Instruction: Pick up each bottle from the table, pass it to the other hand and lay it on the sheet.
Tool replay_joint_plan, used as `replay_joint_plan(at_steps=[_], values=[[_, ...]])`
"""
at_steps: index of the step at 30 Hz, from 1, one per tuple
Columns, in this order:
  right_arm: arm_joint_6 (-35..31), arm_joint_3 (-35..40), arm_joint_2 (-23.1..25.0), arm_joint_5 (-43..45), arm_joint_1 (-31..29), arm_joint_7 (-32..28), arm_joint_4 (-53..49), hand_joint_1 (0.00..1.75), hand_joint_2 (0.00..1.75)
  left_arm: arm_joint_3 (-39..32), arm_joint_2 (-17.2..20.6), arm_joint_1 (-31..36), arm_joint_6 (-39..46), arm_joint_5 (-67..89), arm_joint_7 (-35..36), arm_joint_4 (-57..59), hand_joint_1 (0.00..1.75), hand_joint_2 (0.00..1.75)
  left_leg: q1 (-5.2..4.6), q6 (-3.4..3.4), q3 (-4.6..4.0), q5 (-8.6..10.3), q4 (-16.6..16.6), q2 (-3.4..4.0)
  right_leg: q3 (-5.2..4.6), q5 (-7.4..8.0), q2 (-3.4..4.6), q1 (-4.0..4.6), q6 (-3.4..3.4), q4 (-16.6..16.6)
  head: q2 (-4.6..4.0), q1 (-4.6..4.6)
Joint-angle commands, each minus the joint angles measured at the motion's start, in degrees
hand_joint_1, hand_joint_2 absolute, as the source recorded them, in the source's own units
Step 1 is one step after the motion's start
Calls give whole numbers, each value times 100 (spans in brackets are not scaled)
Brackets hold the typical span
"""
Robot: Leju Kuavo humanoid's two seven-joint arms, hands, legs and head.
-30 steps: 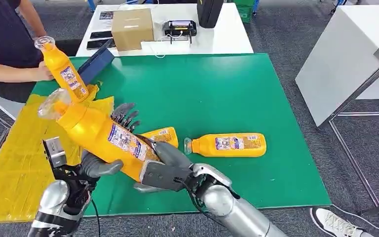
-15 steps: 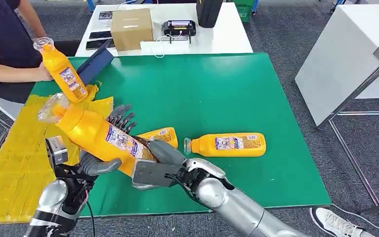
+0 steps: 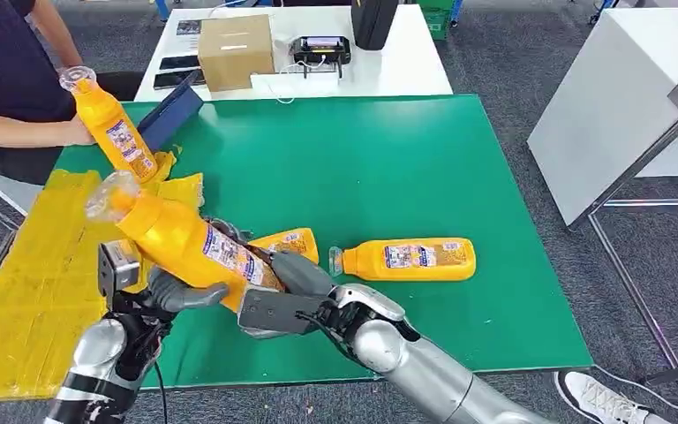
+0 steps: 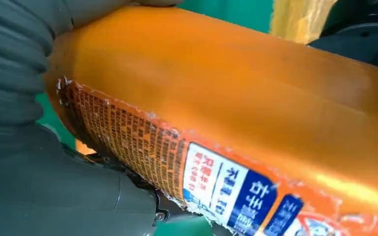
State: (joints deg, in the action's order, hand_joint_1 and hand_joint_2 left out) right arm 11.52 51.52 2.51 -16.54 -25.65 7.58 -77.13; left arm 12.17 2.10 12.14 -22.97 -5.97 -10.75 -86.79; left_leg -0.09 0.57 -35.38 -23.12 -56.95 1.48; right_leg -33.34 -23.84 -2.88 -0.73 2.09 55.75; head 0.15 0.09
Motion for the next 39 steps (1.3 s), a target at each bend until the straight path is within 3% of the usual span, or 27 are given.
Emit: replay_joint_plan(at_steps=[1,2,6,24,25,26,29,31,37,38,39], values=[[-103,149,-231,-79,212,114,347,140,175,-294,-98,754,242,344,-114,689,175,175,14,-7,24,-4,1,-39,38,-11,-5,9,-9,-9,0,0],[-334,66,-249,-313,272,127,290,2,175,-314,-60,787,338,553,-124,710,175,175,15,-7,24,-4,2,-40,39,-11,-6,10,-10,-10,0,-2],[-907,-606,-234,-1103,595,211,56,0,175,-394,208,1037,1248,2244,-402,773,175,175,14,-7,21,-5,1,-39,36,-12,-7,9,-9,-7,0,0],[-825,-754,-205,-1203,653,178,13,0,175,-490,156,1078,1197,2305,-410,804,175,175,4,-4,7,-2,0,-17,17,-3,4,3,-5,-1,0,0],[-990,-865,-172,-1433,713,186,-16,0,175,-433,233,1101,1505,2758,-457,796,175,175,5,-6,15,-6,-1,-21,25,-7,10,3,-7,1,0,0],[-1198,-1087,-151,-1813,795,160,-108,0,0,-421,369,1200,1963,3483,-500,873,175,175,6,-4,9,-4,0,-17,19,-4,8,4,-5,-1,0,0],[-1531,-1661,-299,-2363,887,-192,-438,0,0,-369,851,1569,2792,5290,-389,1169,175,175,7,-6,5,-4,-7,-29,18,-9,1,5,-7,7,0,0],[-1307,-2022,-307,-2324,1010,-199,-651,0,0,-428,1148,1732,3038,6198,-190,1413,175,175,8,-7,6,-4,-7,-28,18,-8,3,5,-8,8,0,2],[-1131,-2053,-310,-2448,1184,-236,-715,0,0,-462,1608,1939,3276,7395,-15,2186,175,175,9,-10,24,-7,0,-20,32,-11,17,6,-11,2,0,0],[-1092,-1985,-313,-2487,1099,-189,-571,0,0,162,2032,2233,2582,8395,508,2864,175,175,8,-8,21,-6,2,-13,28,-7,17,6,-9,0,0,2],[-1085,-1966,-288,-2485,1035,-191,-454,0,0,237,2071,2404,2853,8451,429,3394,175,175,10,-9,28,-9,2,-15,35,-10,20,7,-10,0,0,-2]])
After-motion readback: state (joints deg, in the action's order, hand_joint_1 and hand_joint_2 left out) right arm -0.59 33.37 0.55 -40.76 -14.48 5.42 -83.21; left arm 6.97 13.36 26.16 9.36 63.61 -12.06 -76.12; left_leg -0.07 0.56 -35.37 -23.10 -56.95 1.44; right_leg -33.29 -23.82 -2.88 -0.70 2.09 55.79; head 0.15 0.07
